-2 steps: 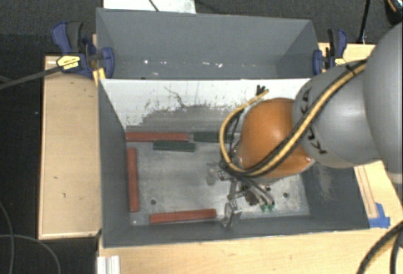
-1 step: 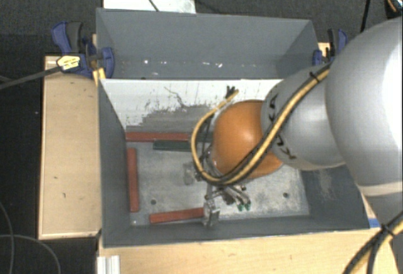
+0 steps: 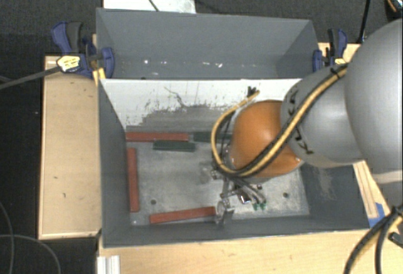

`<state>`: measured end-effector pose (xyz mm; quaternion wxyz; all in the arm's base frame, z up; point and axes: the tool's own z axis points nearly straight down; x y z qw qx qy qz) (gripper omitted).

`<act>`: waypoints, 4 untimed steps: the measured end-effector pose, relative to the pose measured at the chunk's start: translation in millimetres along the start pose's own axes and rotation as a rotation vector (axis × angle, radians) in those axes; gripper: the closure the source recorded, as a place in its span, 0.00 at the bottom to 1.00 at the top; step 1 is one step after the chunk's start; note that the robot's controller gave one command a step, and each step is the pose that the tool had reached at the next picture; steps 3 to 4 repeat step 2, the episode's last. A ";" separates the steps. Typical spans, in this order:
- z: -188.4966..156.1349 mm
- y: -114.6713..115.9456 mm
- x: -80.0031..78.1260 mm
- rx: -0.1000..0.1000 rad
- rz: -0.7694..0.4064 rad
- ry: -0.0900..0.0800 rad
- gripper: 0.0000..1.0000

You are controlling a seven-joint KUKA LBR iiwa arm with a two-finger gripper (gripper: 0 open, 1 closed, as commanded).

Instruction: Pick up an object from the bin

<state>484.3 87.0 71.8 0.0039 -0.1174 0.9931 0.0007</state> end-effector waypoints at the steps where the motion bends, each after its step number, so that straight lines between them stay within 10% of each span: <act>1: 1.5 1.6 2.1 0.000 -0.001 0.006 1.00; 2: -161.9 -30.1 8.4 0.001 -0.419 0.001 1.00; 4: -161.9 -30.1 8.4 0.001 -0.419 0.001 1.00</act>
Offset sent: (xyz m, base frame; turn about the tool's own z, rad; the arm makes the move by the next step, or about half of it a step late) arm 0.0000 0.0000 0.0000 0.0000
